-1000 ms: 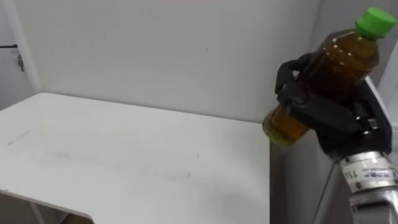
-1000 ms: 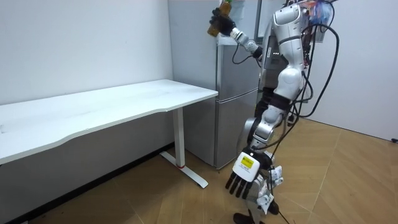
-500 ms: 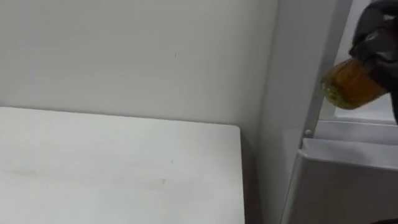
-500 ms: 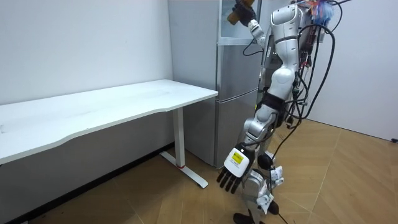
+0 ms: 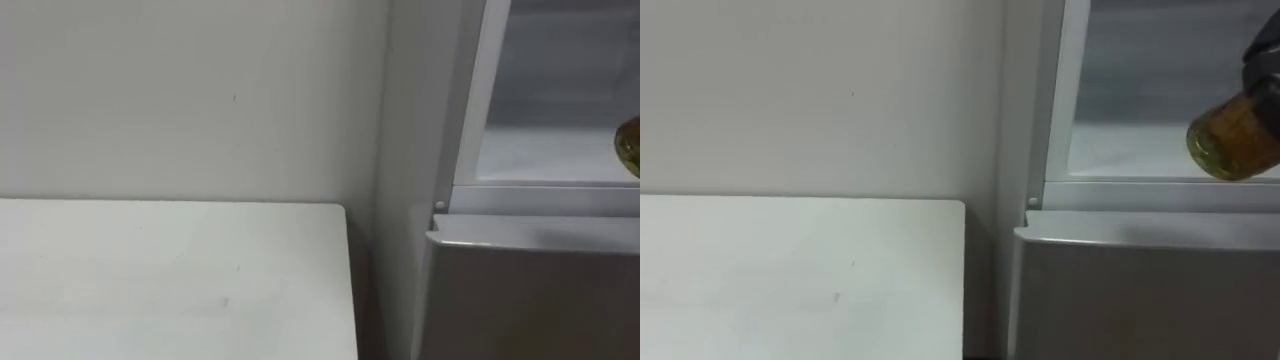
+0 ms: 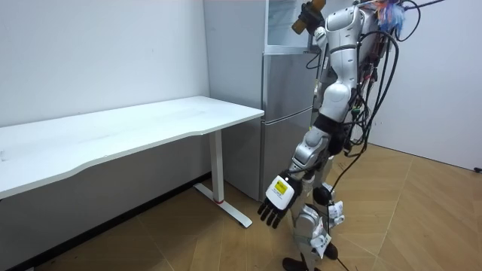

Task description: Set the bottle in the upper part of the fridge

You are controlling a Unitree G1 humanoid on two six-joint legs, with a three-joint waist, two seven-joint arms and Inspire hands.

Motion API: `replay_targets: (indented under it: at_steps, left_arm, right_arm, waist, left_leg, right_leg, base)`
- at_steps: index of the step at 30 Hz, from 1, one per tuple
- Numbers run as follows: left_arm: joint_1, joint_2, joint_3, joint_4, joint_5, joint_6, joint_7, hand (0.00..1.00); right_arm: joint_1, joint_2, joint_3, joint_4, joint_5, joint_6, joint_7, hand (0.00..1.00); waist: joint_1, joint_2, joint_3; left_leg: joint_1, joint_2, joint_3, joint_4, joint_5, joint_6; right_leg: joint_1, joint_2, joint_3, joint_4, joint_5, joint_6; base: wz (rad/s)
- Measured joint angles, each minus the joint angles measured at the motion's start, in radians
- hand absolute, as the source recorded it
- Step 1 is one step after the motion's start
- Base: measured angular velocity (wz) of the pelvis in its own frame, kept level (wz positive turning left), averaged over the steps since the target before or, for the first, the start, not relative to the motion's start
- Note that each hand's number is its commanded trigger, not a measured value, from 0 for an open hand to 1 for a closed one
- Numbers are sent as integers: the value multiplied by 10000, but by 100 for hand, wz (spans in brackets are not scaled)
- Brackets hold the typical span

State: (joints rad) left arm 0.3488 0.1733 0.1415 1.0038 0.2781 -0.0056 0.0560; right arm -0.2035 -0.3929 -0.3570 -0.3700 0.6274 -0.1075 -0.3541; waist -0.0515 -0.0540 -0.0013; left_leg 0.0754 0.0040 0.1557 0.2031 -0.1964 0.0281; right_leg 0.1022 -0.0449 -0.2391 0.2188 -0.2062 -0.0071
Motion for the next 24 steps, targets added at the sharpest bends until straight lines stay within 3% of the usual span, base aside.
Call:
replay_targets:
  at_steps: [5,9,12,18,24]
  left_arm:
    - [196,0,167,-49,-1,15,-3,0]
    - [267,7,208,-13,-3,6,-3,0]
    - [271,7,210,-12,0,19,-4,0]
    - [197,14,944,30,205,218,-19,0]
    - [279,26,1113,29,214,445,-17,0]
  right_arm:
    - [-2,0,-180,325,-47,182,-320,100]
    - [-119,-151,-154,947,-446,192,-482,100]
    - [-279,-422,-132,1678,-446,324,-523,100]
    - [-1047,-806,-132,2624,-449,735,-809,100]
    - [-1870,-957,3,3651,-415,875,-1096,100]
  waist:
    - [49,-220,-37]
    - [310,-369,-32]
    - [372,-546,68]
    - [605,-455,0]
    - [805,-466,7]
  left_leg:
    - [-58,0,-8,11,-6,-13]
    - [40,-3,-21,-47,-28,-51]
    - [-6,6,-134,-42,-44,-74]
    - [-205,0,-277,7,-69,-86]
    - [-137,-6,-298,19,-66,-90]
  right_leg:
    - [-41,19,-13,-144,-26,-9]
    - [69,58,5,-147,-18,-8]
    - [115,72,-92,-155,-18,-9]
    - [-43,58,-239,-135,-18,-8]
    - [31,64,-272,-151,-19,-6]
  base:
    - [0]
    - [0]
    - [8]
    - [5]
    - [2]
